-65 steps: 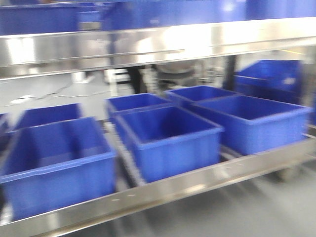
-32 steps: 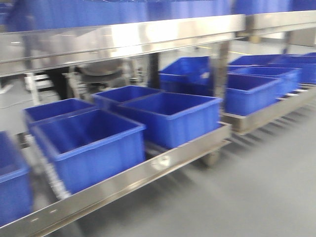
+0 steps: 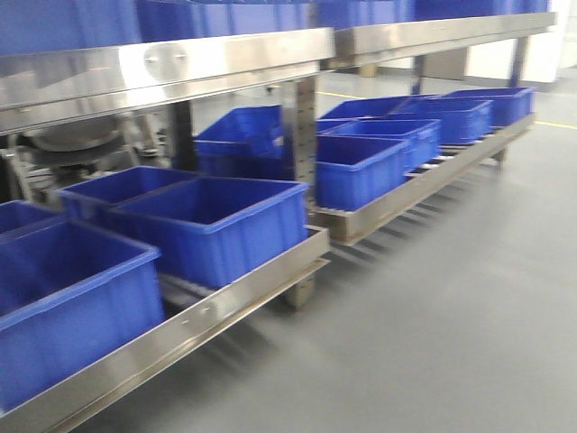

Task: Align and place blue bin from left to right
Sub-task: 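Drive the base away from the rack while holding the bin with both grippers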

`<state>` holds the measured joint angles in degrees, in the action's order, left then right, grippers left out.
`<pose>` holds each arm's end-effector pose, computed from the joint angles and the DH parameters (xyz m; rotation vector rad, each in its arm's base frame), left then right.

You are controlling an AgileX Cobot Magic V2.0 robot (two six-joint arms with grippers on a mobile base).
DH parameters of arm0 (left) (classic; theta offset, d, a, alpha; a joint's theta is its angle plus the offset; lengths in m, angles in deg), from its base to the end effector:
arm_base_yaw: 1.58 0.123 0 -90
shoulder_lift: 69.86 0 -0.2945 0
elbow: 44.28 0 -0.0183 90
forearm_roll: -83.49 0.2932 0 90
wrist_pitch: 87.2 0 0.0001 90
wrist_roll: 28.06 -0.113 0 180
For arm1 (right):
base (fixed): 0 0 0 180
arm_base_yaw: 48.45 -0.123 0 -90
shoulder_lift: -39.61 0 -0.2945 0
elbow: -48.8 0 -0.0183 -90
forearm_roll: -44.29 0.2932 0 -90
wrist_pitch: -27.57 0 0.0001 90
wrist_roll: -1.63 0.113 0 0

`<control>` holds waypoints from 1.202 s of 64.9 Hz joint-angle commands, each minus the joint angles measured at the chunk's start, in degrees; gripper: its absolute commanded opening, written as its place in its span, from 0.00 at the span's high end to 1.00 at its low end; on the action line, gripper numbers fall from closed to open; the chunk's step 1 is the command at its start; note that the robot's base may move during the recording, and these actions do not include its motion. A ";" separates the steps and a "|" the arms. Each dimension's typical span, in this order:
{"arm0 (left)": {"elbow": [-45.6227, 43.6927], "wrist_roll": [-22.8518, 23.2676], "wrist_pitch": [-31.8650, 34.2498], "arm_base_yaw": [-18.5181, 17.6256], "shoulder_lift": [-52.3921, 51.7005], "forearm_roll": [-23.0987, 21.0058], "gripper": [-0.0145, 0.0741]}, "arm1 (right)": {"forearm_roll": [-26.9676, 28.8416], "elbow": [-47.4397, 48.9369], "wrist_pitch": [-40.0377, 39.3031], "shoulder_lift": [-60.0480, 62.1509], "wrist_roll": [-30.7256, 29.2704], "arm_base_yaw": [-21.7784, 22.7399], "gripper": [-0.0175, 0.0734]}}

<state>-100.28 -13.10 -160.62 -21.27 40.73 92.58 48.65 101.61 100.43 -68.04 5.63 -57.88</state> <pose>0.4013 -0.1254 0.5149 0.0597 2.2245 -0.1378 0.4008 0.0749 0.5185 -0.1207 2.2318 0.2213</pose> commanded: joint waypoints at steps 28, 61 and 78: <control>-0.93 -0.96 4.82 0.08 -1.05 0.54 0.96 | -0.71 1.05 -4.35 0.83 -1.95 0.13 0.88; -0.93 -0.96 4.82 0.08 -1.05 0.54 0.96 | -0.71 1.05 -4.45 0.84 -1.95 0.13 0.88; -0.93 -0.96 4.82 0.08 -1.05 0.54 0.96 | -0.71 1.05 -4.45 0.84 -1.95 0.13 0.88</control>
<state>-100.28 -13.10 -160.62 -21.27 40.73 92.58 48.65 101.61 100.43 -68.04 5.63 -57.88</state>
